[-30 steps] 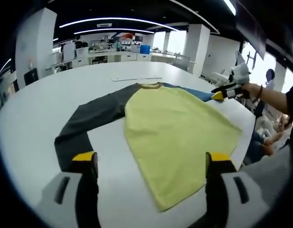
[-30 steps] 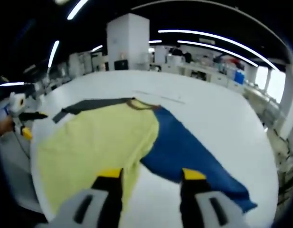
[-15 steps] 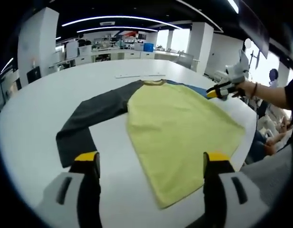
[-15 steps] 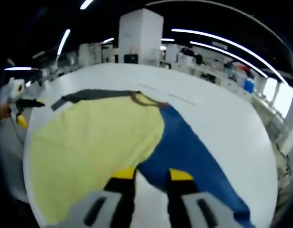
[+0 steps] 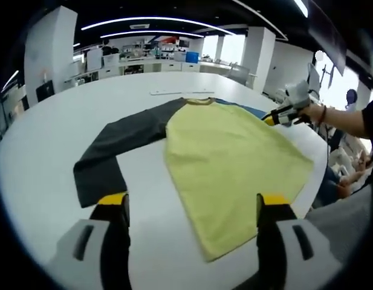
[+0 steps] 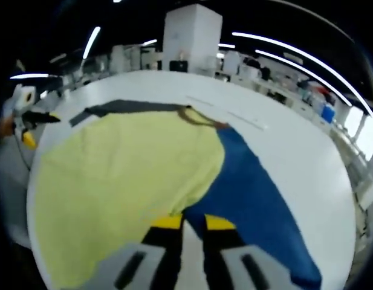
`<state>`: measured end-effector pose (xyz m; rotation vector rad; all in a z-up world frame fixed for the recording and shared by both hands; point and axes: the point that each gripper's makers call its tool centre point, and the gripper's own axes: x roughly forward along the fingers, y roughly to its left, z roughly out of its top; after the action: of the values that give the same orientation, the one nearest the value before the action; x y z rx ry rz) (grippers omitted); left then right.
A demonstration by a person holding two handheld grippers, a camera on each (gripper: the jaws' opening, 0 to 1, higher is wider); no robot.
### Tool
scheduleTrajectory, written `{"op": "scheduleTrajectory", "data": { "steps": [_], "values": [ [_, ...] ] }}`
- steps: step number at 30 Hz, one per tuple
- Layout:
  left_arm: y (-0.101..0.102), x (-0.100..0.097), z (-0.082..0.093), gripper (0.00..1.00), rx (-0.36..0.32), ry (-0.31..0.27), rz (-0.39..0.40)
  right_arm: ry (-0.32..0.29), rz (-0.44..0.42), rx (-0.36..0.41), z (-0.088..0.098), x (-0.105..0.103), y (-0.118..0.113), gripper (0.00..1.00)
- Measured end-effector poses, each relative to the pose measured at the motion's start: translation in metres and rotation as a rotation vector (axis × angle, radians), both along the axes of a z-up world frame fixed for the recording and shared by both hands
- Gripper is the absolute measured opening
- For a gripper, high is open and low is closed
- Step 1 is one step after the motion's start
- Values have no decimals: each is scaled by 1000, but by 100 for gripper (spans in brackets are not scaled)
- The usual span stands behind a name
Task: Fold the garment on the visible template until the final outline fits inside the template.
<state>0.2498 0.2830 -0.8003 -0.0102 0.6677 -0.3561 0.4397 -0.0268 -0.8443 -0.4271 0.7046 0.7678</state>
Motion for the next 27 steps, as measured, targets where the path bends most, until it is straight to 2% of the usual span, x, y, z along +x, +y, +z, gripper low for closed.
{"op": "scheduleTrajectory", "data": {
  "steps": [8,14,27],
  "values": [
    [2,-3,-2,82,4,8,2,2,-16,1,0,2,1,0],
    [4,-3,-1,81,9,7,8,3,-27,-15,-3,2,0,0],
    [8,-2,1,80,-9,-6,22,-42,-135,-14,11,18,-24,0]
  ]
}}
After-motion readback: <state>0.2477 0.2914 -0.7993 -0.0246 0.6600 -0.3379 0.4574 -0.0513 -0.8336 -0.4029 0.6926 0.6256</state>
